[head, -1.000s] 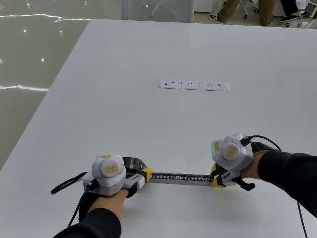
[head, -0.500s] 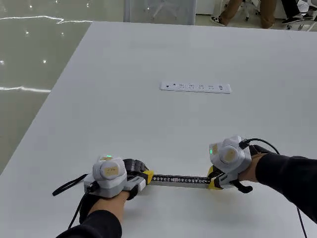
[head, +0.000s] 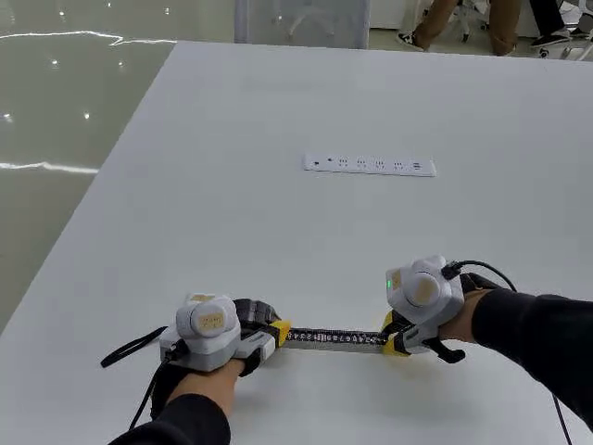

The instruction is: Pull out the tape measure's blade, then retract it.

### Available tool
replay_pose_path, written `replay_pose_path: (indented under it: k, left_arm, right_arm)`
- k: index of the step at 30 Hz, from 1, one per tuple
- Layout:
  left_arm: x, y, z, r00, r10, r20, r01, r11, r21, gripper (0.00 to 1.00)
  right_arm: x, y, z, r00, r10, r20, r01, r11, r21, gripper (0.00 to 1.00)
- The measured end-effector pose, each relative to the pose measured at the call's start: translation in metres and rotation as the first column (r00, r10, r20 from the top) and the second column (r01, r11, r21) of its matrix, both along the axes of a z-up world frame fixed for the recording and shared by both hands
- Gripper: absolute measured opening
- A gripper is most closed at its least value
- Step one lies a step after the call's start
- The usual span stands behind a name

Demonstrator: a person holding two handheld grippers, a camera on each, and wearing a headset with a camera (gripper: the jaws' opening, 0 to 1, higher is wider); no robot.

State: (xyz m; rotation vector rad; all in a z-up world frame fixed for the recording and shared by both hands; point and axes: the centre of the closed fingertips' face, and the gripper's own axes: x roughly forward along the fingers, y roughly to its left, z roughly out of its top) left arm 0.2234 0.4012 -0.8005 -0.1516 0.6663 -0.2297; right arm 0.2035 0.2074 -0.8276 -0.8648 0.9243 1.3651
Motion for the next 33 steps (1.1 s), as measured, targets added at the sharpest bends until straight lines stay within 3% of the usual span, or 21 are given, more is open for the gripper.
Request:
replay_pose_path:
  k: [33]
  left_arm:
    - [-0.001, 0.0, 0.0, 1.0, -0.011, -0.001, 0.011, 1.0, -0.002, 0.62]
  right_arm:
    - [-0.001, 0.032, -0.002, 1.0, 0.0, -0.009, 0.0, 0.999, 0.045, 0.12]
